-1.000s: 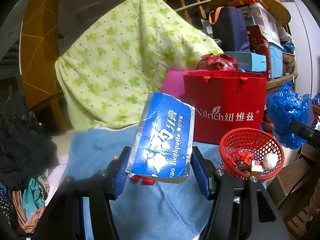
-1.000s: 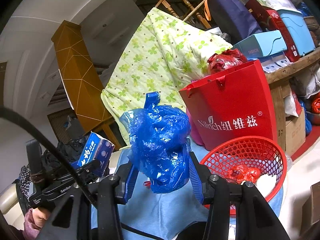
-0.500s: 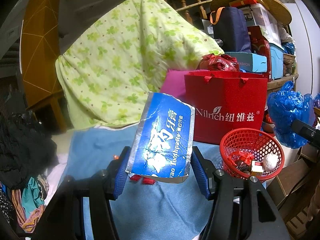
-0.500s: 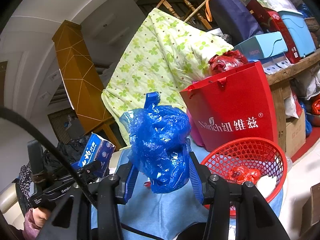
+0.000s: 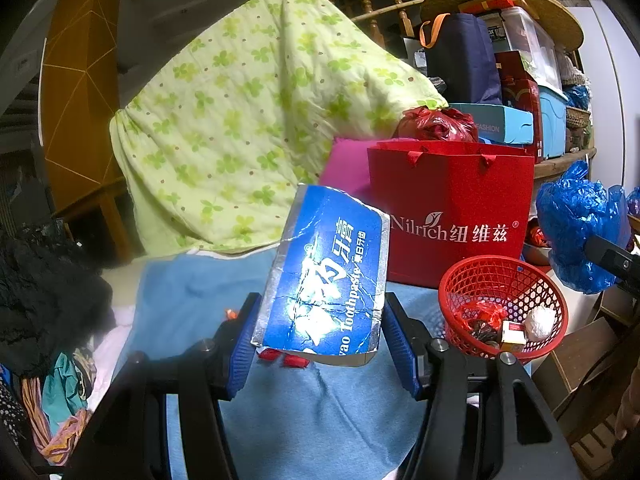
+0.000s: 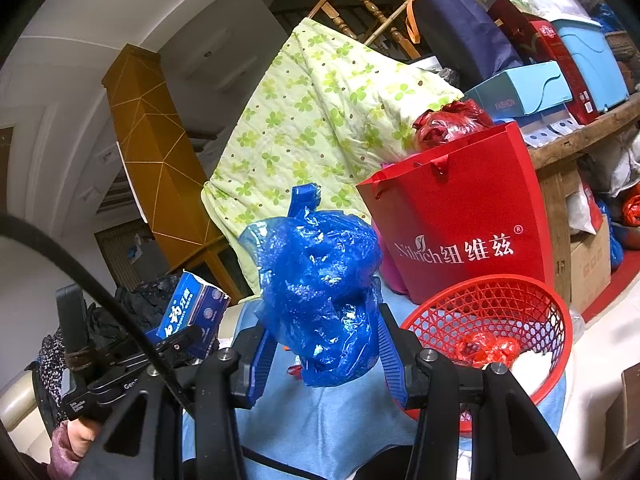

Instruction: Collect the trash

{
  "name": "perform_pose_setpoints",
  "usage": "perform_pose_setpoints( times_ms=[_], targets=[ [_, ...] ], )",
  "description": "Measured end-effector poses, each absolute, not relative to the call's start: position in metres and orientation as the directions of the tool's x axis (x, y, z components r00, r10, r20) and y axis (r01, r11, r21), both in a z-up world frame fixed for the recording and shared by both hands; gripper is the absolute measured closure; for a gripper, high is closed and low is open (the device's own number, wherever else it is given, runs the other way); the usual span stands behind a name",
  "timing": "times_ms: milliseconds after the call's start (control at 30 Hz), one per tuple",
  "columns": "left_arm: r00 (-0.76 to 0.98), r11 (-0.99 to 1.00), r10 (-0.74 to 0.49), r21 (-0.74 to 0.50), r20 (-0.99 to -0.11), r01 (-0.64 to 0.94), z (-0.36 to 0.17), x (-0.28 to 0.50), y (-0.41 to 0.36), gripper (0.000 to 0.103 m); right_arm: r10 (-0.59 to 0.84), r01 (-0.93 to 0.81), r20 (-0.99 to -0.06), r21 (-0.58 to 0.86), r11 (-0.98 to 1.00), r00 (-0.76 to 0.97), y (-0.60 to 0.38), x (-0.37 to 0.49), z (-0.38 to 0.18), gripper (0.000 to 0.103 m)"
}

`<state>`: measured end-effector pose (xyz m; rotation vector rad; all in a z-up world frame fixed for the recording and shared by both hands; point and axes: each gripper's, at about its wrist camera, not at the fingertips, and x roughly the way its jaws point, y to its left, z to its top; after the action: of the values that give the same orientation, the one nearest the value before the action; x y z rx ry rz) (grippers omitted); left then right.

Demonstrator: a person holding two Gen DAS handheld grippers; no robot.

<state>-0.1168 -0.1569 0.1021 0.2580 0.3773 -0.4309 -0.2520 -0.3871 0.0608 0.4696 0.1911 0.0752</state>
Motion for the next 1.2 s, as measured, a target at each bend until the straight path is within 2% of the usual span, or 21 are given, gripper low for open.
perform_pose_setpoints(
  times_ms=[1200],
  targets=[
    [0.821,0.858,-0.379,0.171,-0.427,0.485,0.0998,-0.1168,-0.1622,0.042,0.095,-0.006,-0.165,0.473,0.881,0.982,-0.3855,-0.2603,0.0591,0.053]
  ],
)
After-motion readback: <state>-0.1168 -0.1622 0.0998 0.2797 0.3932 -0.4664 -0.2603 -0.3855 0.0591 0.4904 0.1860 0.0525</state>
